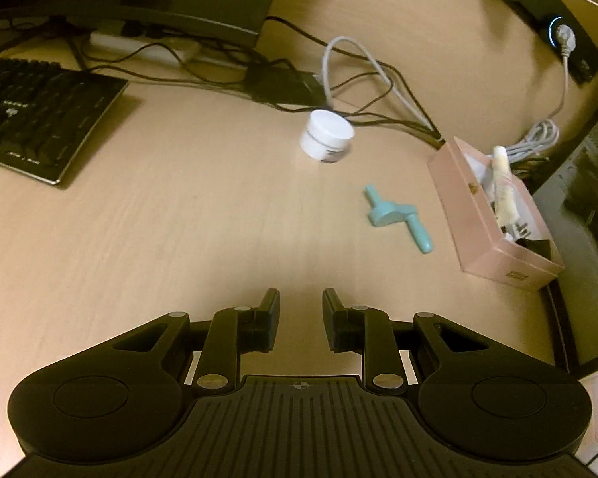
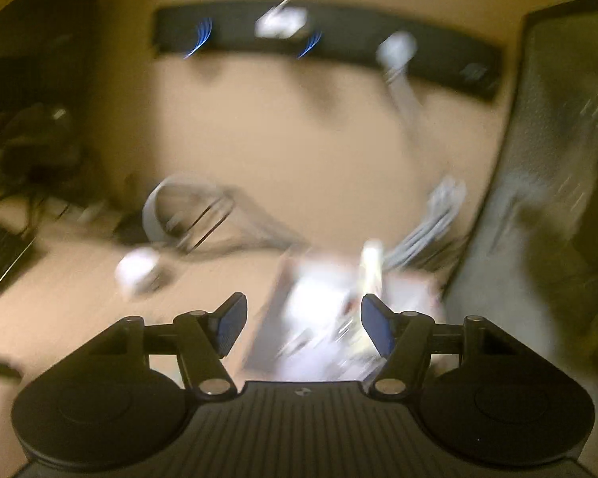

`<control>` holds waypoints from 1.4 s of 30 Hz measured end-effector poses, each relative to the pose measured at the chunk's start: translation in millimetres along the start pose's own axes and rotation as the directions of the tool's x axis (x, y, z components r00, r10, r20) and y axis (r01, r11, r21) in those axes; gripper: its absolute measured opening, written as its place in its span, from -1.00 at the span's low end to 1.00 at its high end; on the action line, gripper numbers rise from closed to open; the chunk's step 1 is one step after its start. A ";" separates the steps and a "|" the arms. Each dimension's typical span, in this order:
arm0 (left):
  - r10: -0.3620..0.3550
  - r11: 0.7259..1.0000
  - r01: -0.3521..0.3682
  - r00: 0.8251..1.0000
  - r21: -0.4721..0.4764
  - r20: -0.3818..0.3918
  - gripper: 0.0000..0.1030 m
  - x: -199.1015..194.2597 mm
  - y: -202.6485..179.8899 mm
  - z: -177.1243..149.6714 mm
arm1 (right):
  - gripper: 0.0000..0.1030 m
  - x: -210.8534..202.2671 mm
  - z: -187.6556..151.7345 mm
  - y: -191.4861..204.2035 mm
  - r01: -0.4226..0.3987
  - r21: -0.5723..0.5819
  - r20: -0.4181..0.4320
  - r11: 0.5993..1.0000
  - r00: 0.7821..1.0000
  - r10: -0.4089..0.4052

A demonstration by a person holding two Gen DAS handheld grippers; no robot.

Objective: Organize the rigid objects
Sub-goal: 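Grasp the teal crank-shaped object with the left gripper and lift it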

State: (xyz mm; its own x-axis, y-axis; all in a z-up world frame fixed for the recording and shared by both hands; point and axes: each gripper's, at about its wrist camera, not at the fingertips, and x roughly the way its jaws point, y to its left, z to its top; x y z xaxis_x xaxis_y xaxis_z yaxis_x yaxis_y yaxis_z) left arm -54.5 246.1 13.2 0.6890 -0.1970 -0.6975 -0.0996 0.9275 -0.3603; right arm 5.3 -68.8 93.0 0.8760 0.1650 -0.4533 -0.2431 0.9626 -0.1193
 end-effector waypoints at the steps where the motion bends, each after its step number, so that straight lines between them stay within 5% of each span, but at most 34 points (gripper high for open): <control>1: 0.002 1.000 -0.002 1.000 0.004 -0.002 -0.50 0.5 0.2 0.1 | 0.24 1.3 -10.4 10.1 -0.029 0.003 -0.024 1.000 0.999 0.029; 5: -0.007 0.998 0.008 1.000 0.056 -0.017 -0.50 13.2 -11.6 5.0 | 0.24 3.8 -43.1 45.6 -0.112 -0.061 -0.101 0.992 0.989 0.106; 9: -0.058 0.973 0.061 0.998 0.223 -0.022 -0.50 27.8 -35.1 15.2 | 0.24 -6.7 -54.0 63.4 -0.123 -0.141 -0.091 0.982 0.990 0.111; 13: -0.108 0.884 0.098 0.994 0.456 -0.004 -0.50 43.2 -58.9 36.8 | 0.24 -16.2 -59.3 56.9 -0.133 -0.126 -0.106 0.983 0.987 0.120; 20: -0.124 0.746 0.126 0.991 0.653 -0.049 -0.49 83.5 -97.5 61.7 | 0.24 -23.2 -81.9 31.9 -0.073 -0.033 -0.181 0.997 0.981 0.066; 30: -0.057 0.674 0.146 0.988 0.724 -0.146 -0.45 140.9 -130.4 70.8 | 0.24 -34.1 -104.1 10.1 0.014 0.041 -0.230 0.999 0.973 -0.004; 38: -0.003 0.660 0.114 0.989 0.743 -0.149 -0.44 163.6 -130.7 66.4 | 0.24 -40.4 -113.0 2.6 0.052 0.077 -0.248 0.996 0.968 -0.032; 42: -0.009 0.681 0.113 0.989 0.723 -0.146 -0.66 163.8 -129.7 67.8 | 0.24 -40.2 -113.7 -0.3 0.068 0.082 -0.253 0.994 0.966 -0.045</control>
State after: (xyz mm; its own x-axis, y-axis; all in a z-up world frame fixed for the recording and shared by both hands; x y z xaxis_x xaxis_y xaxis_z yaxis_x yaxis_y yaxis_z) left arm 120.0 115.1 -12.4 0.5774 -0.2494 -0.7775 0.5293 0.8394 0.1238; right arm -77.2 -100.1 10.8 0.7518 0.0616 -0.6565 -0.1477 0.9861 -0.0766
